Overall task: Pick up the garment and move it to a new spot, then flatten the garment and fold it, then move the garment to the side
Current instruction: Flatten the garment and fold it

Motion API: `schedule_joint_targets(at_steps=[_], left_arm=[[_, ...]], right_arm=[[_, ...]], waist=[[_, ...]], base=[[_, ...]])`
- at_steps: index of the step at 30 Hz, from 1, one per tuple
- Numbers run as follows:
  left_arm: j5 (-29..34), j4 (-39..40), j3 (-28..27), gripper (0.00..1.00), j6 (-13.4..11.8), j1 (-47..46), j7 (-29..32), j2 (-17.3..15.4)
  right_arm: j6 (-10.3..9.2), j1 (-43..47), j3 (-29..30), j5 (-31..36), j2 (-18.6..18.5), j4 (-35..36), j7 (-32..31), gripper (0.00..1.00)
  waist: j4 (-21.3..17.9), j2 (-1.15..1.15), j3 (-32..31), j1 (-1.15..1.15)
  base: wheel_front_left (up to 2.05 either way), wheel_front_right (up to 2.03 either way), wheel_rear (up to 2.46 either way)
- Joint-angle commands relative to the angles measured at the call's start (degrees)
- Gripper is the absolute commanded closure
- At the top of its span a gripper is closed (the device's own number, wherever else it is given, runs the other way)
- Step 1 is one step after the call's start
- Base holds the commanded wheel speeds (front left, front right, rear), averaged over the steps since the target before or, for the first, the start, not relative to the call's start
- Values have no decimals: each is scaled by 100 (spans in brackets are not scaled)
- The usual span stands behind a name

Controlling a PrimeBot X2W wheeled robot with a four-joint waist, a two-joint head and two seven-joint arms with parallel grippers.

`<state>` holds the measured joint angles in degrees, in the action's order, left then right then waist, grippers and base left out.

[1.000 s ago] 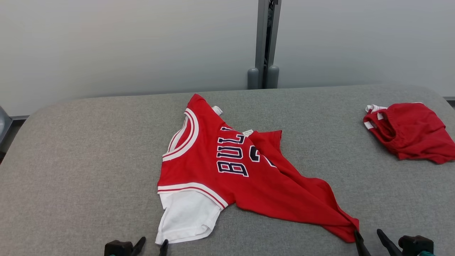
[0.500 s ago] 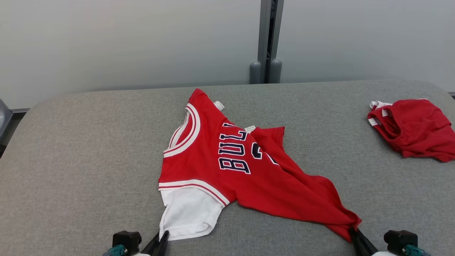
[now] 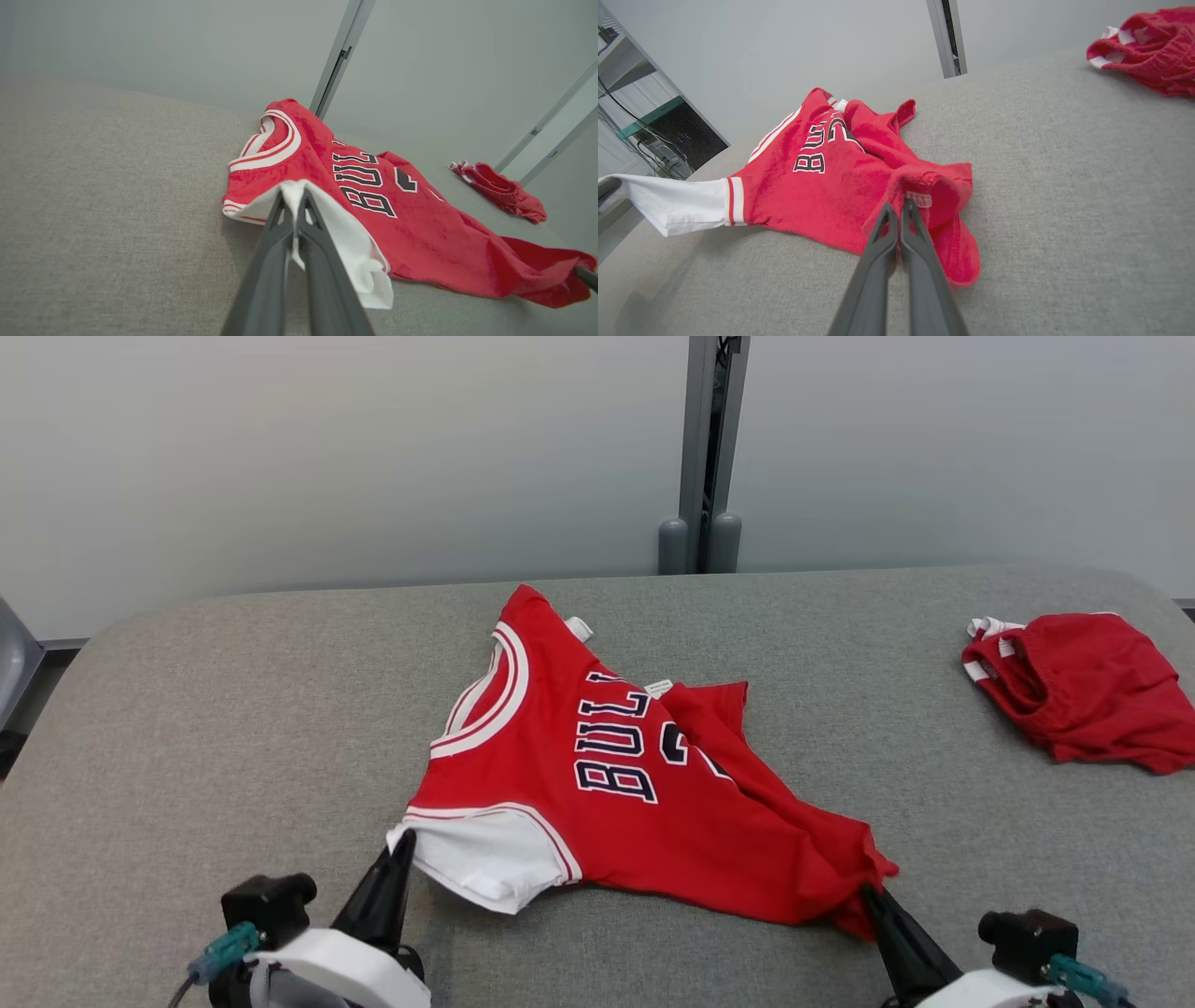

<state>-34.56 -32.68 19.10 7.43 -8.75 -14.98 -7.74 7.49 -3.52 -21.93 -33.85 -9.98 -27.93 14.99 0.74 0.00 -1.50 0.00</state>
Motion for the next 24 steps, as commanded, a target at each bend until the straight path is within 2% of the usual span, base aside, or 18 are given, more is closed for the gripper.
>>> schedule_joint_targets(at_steps=[1,4,8,9,13,18,24], left_arm=[[-32,209,-27,100,7,-210,-26,-109],[-98,513,102,100,7,-650,7,-333],[-202,777,356,100,7,-1692,385,-736],[-202,777,356,100,7,-1692,385,-736],[-500,835,335,100,7,-3061,773,-954],[-713,423,224,100,7,-4950,1115,-1069],[-782,-382,292,100,7,-7119,1302,-1079]], right_arm=[[1,-203,-63,-117,-71,171,28,100],[1,-640,-260,-334,-141,360,29,100],[1,-1610,-410,-717,-249,316,-27,100],[1,-1610,-410,-717,-249,316,-27,100],[1,-2853,-339,-1205,-371,132,-190,100],[1,-4647,-113,-1907,-435,-185,-532,100],[1,-6771,36,-2231,-489,-826,-798,100]], waist=[[-17,0,7,0],[-57,0,80,0],[-84,0,341,0],[-84,0,341,0],[-88,0,864,0],[-104,0,1684,0],[-158,0,2446,0]], base=[[0,0,0],[0,0,0],[0,0,0],[0,0,0],[0,0,0],[0,0,0],[0,0,0]])
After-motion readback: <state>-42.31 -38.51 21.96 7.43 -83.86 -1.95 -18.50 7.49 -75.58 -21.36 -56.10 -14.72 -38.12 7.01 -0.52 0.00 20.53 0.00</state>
